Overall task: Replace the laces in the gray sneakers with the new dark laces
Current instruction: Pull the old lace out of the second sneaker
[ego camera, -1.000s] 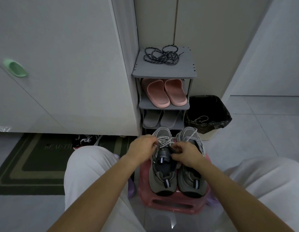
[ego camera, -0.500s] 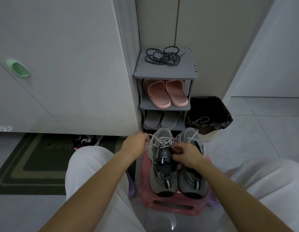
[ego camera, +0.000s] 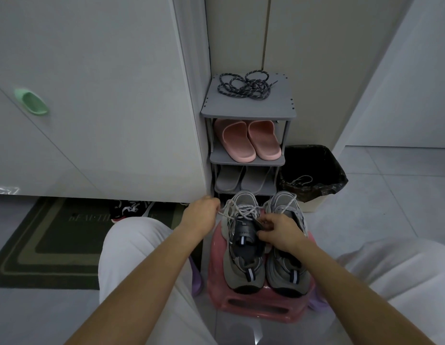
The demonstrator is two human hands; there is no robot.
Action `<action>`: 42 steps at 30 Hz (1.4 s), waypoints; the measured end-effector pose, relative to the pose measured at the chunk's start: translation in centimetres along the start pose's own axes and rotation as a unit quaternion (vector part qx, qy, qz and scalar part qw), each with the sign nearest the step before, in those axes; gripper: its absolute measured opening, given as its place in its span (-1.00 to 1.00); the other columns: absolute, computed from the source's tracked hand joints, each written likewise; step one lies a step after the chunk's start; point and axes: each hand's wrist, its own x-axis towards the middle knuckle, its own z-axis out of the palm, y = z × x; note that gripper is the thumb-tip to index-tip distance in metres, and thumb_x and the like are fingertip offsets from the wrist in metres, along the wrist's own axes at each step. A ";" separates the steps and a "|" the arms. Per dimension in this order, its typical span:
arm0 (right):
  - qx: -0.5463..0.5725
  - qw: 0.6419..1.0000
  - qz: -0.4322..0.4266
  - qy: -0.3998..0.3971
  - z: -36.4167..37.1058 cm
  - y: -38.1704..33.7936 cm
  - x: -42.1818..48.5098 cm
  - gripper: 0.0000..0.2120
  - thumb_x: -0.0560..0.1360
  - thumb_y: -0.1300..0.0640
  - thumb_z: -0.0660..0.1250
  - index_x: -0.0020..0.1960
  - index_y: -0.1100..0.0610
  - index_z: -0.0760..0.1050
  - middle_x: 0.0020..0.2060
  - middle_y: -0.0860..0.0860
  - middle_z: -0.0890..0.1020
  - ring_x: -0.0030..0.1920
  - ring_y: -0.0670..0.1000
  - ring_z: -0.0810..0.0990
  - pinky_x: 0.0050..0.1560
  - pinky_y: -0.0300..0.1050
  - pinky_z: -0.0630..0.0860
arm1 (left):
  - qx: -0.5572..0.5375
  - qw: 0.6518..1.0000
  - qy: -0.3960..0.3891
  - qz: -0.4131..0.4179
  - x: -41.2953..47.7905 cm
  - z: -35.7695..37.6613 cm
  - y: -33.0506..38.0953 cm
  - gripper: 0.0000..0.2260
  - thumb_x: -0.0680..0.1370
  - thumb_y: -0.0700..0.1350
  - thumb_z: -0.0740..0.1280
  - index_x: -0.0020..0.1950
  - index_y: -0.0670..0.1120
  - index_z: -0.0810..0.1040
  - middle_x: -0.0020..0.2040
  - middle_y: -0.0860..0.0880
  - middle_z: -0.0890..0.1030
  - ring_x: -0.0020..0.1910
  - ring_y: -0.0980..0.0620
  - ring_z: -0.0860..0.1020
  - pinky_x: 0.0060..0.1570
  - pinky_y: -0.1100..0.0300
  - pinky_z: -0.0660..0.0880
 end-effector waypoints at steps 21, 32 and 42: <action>0.009 1.000 0.015 -0.008 0.1 -0.1 -0.1 -0.63 0.40 0.16 0.42 0.20 0.09 0.53 0.01 0.04 0.64 0.02 0.00 0.59 0.10 -0.13 0.52 | -0.030 0.993 -0.103 0.039 0.0 0.2 1.9 -0.74 0.59 -0.13 0.17 0.19 0.00 0.58 0.13 -0.08 0.49 0.10 -0.09 0.50 0.10 0.05 0.46; 0.030 0.995 0.098 -0.017 -0.6 -0.8 2.1 -0.71 0.58 0.16 0.17 -0.26 0.21 0.51 -0.15 0.28 0.62 -0.08 0.23 0.61 0.03 0.08 0.54 | -0.037 0.995 -0.079 0.054 0.0 0.1 2.1 -0.81 0.56 -0.04 0.24 -0.08 -0.11 0.58 0.02 -0.07 0.51 -0.03 -0.06 0.53 -0.02 0.07 0.49; 0.002 0.994 0.099 0.056 0.2 -1.9 3.1 -0.81 0.52 0.17 0.31 -0.06 0.30 0.60 -0.09 0.18 0.65 -0.08 0.11 0.58 -0.07 -0.14 0.45 | -0.095 0.994 -0.051 0.020 -0.2 0.4 0.8 -0.67 0.57 0.02 0.23 0.31 -0.01 0.45 0.28 -0.03 0.45 0.22 0.01 0.46 0.14 0.16 0.41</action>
